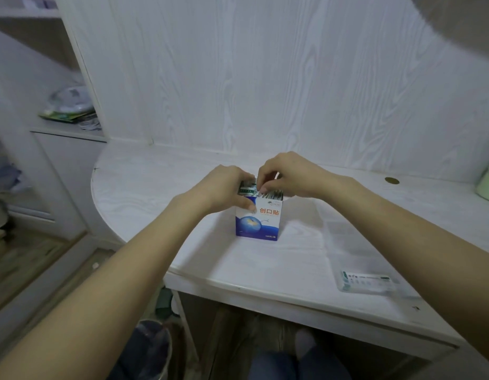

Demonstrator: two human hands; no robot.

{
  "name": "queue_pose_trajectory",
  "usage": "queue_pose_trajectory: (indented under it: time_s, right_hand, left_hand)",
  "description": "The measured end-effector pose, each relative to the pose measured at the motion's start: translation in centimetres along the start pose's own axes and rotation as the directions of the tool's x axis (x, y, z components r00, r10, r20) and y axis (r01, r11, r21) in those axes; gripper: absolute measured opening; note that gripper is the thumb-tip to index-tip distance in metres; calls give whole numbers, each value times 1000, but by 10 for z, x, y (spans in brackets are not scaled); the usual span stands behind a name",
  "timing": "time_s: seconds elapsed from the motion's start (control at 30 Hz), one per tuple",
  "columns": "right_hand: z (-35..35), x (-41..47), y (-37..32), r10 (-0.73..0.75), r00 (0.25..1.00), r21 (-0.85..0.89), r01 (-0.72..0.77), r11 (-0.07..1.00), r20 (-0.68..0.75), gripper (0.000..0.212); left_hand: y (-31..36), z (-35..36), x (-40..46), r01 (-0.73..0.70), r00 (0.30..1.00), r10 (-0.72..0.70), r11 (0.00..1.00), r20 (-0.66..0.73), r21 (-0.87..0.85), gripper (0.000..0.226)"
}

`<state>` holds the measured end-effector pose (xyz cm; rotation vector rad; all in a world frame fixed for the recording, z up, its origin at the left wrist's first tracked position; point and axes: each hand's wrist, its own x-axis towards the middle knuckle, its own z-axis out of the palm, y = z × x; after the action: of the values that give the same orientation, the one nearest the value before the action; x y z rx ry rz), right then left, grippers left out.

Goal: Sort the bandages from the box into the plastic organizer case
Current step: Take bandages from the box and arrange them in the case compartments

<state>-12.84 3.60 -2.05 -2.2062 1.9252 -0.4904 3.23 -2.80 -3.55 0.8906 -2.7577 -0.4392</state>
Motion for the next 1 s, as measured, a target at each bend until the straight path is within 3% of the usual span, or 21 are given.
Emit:
queue_pose_trajectory:
  time_s: [0.17, 0.33, 0.53, 0.67, 0.77, 0.83, 0.9, 1.0]
  right_hand:
    - [5, 4, 3, 21, 1000, 8, -21, 1000, 19, 3]
    - [-7, -4, 9, 80, 986, 226, -46, 973, -145, 15]
    - [-2, -12, 7, 158, 985, 449, -109, 887, -75, 16]
    - [-3, -14, -1, 118, 990, 381, -79, 921, -82, 13]
    - [-6, -18, -3, 144, 975, 430, -60, 901, -167, 15]
    - [-11, -23, -2, 182, 947, 513, -21, 858, -265, 19]
    - [-20, -32, -1, 241, 910, 591, 6, 807, -337, 19]
    - [-33, -51, -3, 291, 886, 684, 38, 729, -361, 14]
  left_hand:
    - [0, 0, 0, -7, 1000, 7, 1000, -1, -27, 51]
    - [1, 1, 0, 12, 1000, -12, 1000, -4, -16, 51]
    - [1, 0, 0, 27, 1000, -27, 999, 8, -29, 49]
    - [5, 0, -3, 42, 999, -41, 998, 6, -52, 48]
    - [2, 3, -1, 55, 998, -51, 995, 48, -79, 48]
    - [0, 3, 0, 67, 996, -61, 993, 68, -94, 63]
    - [12, -4, -5, 62, 997, -68, 973, -20, -223, 79]
    - [45, -18, -14, -35, 984, -58, 867, -171, -497, 62]
